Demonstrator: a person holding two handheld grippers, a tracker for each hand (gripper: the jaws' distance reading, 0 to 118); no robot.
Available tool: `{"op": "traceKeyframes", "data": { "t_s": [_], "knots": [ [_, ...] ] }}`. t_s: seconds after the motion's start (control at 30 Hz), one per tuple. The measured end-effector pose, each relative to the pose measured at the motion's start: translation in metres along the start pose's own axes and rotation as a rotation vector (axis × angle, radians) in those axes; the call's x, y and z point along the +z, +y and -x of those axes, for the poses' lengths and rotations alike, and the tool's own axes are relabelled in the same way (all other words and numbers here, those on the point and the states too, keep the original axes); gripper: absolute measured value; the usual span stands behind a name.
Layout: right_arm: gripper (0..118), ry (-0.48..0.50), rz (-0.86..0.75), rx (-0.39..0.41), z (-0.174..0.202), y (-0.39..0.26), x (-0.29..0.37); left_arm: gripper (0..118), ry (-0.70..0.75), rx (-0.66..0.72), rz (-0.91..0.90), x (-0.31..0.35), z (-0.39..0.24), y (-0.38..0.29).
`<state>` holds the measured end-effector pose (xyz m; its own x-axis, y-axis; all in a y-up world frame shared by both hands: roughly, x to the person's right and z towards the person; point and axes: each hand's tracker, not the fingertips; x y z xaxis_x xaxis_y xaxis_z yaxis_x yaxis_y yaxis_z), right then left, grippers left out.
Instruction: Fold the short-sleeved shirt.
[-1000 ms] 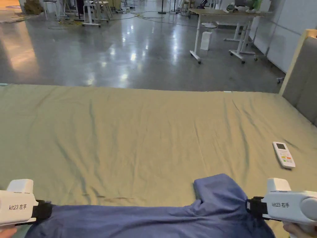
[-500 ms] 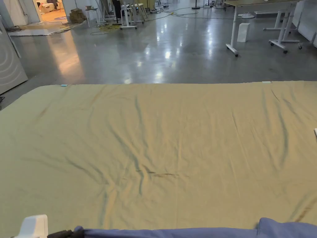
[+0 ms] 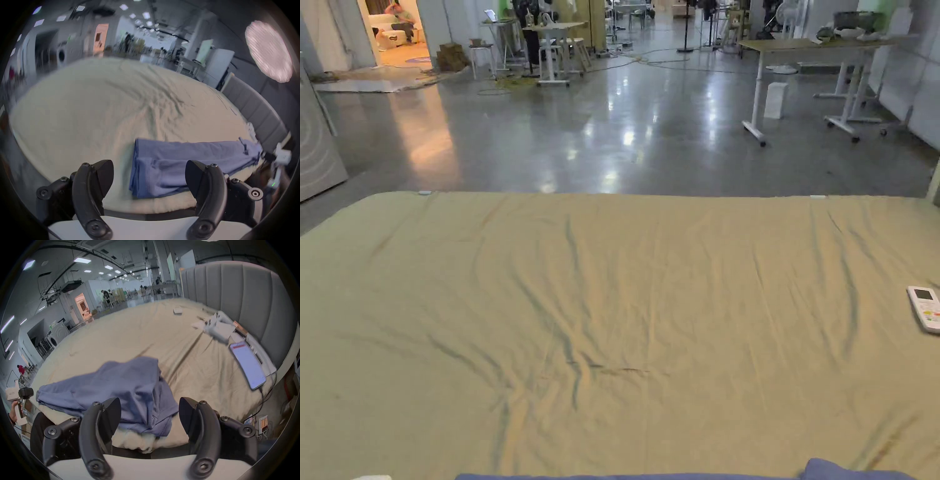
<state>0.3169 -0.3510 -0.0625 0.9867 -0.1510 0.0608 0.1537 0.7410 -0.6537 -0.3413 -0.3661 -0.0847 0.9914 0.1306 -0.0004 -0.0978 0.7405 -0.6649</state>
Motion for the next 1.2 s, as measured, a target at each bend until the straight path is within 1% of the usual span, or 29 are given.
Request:
{"op": "traceKeyframes", "data": {
  "t_s": [0.03,0.07,0.13,0.17,0.23,0.27,0.33,0.37,0.4,0.47,0.53,0.57,0.6,0.67,0.7,0.73,0.77,0.8,0.83,0.87,1.0,1.1,1.2],
  "knots": [
    [77,-0.007,-0.027,0.004,-0.01,-0.003,0.0,92,0.025,-0.096,-0.056,0.017,-0.013,0.007],
    [77,-0.017,-0.074,0.014,-0.004,0.004,0.013,92,0.045,-0.168,-0.115,0.034,-0.026,0.014],
    [77,-0.019,-0.192,0.047,0.012,0.015,0.04,92,0.051,-0.24,-0.238,0.073,-0.053,0.027],
    [77,-0.013,-0.242,0.072,0.038,0.022,0.062,92,0.05,-0.256,-0.308,0.093,-0.068,0.032],
    [77,0.001,-0.335,0.117,0.064,0.029,0.088,92,0.037,-0.262,-0.442,0.125,-0.093,0.038],
    [77,-0.002,-0.405,0.144,0.077,0.029,0.101,92,0.038,-0.249,-0.499,0.142,-0.106,0.039],
    [77,-0.011,-0.573,0.196,0.107,0.021,0.122,91,0.084,-0.216,-0.605,0.162,-0.129,0.034],
    [77,-0.01,-0.666,0.261,0.12,0.02,0.133,89,0.098,-0.209,-0.632,0.17,-0.141,0.031],
    [77,-0.009,-0.665,0.256,0.127,0.018,0.136,85,0.112,-0.211,-0.648,0.171,-0.148,0.03],
    [77,0.008,-0.653,0.281,0.147,0.017,0.14,84,0.17,-0.237,-0.677,0.178,-0.167,0.026],
    [76,0.013,-0.656,0.305,0.155,0.014,0.141,69,0.169,-0.285,-0.68,0.184,-0.171,0.027],
    [71,0.019,-0.654,0.318,0.16,0.014,0.141,61,0.169,-0.285,-0.677,0.187,-0.173,0.027],
    [58,0.023,-0.648,0.332,0.163,0.014,0.14,47,0.167,-0.285,-0.675,0.188,-0.174,0.027],
    [34,0.018,-0.628,0.344,0.167,0.012,0.135,24,0.147,-0.276,-0.667,0.19,-0.171,0.027],
    [22,0.023,-0.614,0.347,0.168,0.011,0.134,19,0.142,-0.27,-0.656,0.189,-0.17,0.027],
    [18,0.032,-0.602,0.349,0.169,0.01,0.132,14,0.135,-0.263,-0.636,0.186,-0.167,0.026],
    [12,0.048,-0.59,0.349,0.169,0.008,0.13,5,0.117,-0.252,-0.613,0.184,-0.164,0.024],
    [3,0.053,-0.578,0.345,0.169,0.006,0.128,3,0.116,-0.236,-0.596,0.182,-0.163,0.022],
    [0,0.047,-0.568,0.343,0.17,0.005,0.129,0,0.113,-0.222,-0.581,0.181,-0.16,0.021],
    [0,0.038,-0.576,0.363,0.171,0.004,0.13,0,0.088,-0.205,-0.573,0.18,-0.157,0.019],
    [0,0.04,-0.559,0.378,0.172,0.005,0.129,0,0.084,-0.196,-0.549,0.179,-0.151,0.017],
    [0,0.047,-0.559,0.367,0.171,0.008,0.128,0,0.082,-0.192,-0.532,0.176,-0.149,0.019],
    [0,0.06,-0.539,0.355,0.171,0.008,0.125,0,0.032,-0.136,-0.519,0.173,-0.139,0.022]
  ]
}}
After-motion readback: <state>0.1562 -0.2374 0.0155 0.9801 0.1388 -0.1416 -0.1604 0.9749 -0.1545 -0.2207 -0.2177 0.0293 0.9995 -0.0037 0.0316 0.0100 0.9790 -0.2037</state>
